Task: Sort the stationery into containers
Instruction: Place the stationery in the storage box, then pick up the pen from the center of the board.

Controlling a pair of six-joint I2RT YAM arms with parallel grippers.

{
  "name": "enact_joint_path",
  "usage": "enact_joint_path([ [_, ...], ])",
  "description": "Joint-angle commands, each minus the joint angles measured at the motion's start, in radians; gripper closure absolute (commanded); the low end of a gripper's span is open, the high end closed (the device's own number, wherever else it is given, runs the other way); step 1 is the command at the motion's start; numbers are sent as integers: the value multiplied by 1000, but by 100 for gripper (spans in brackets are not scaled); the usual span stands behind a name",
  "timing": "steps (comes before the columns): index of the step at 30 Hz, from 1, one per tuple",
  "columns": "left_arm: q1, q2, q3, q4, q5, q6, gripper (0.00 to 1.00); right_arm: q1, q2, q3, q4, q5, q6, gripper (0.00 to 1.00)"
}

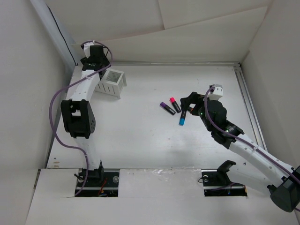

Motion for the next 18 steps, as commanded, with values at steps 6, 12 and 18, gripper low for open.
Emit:
enact_joint_path([
  [6,-117,-248,-34,98,72,-57,48,10,-2,17,44,69,-3,37],
  [12,-318,-371,-308,289,70,-114,64,10,38,17,44,109,-3,88],
  [18,-565,-403,-576,415,43,-183,67,10,114,26,35,120,-3,93],
])
